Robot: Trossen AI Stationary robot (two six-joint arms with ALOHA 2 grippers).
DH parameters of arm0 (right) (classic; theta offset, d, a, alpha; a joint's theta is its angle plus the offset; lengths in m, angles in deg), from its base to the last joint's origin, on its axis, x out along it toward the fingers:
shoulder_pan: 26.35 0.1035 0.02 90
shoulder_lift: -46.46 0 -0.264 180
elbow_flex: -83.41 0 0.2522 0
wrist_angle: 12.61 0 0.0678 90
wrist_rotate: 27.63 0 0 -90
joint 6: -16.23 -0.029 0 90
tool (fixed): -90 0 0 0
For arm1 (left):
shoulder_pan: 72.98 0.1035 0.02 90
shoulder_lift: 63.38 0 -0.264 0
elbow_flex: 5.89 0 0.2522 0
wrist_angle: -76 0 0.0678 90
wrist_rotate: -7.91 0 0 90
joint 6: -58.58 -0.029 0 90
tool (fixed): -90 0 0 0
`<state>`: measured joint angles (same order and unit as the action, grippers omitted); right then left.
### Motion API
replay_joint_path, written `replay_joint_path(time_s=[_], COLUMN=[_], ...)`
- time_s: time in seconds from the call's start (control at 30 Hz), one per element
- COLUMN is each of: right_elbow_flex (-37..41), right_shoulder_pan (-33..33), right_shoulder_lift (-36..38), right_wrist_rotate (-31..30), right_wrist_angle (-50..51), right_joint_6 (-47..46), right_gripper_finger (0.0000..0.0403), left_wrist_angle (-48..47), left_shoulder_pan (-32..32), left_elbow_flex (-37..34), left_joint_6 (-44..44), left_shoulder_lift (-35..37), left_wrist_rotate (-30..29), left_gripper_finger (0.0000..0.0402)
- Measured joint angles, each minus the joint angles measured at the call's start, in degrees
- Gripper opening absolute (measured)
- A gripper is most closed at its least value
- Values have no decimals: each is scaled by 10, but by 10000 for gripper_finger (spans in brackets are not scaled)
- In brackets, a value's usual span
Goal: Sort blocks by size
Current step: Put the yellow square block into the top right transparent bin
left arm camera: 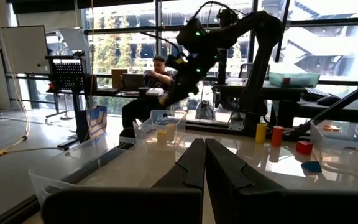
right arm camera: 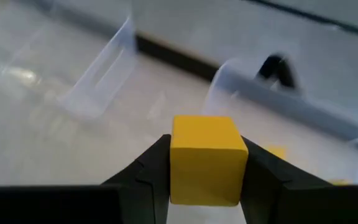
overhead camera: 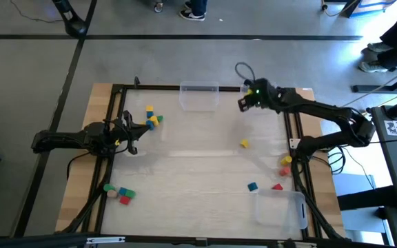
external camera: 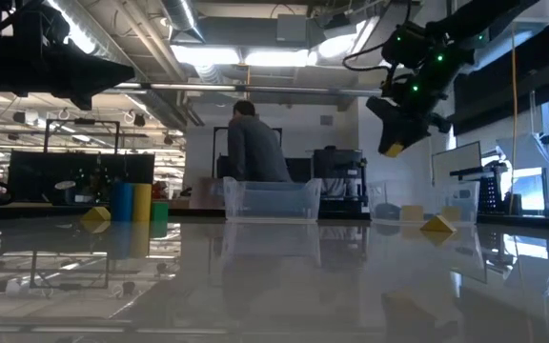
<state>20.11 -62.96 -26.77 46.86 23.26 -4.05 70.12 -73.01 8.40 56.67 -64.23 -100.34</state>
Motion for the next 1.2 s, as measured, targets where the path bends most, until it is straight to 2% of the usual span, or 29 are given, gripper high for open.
replay_joint_path(time_s=[0.33,0.63,0.97,1.1,1.2], right_elbow_flex=[17,35,35,35,35], right_shoulder_pan=[-86,-100,-99,-85,-51], right_shoulder_lift=[0,0,0,2,15], right_wrist_rotate=[0,-9,-8,30,48], right_wrist_angle=[-33,-31,-32,-54,-82], right_joint_6=[24,26,38,48,62], right_gripper_finger=[142,146,240,258,261], left_wrist_angle=[0,0,-1,-1,-1], left_shoulder_pan=[0,0,0,0,0], left_elbow_flex=[0,0,0,0,0], left_joint_6=[0,3,4,-1,-4], left_shoulder_lift=[0,0,0,0,0], left_wrist_rotate=[0,0,0,0,0], left_gripper_finger=[0,0,0,1,18])
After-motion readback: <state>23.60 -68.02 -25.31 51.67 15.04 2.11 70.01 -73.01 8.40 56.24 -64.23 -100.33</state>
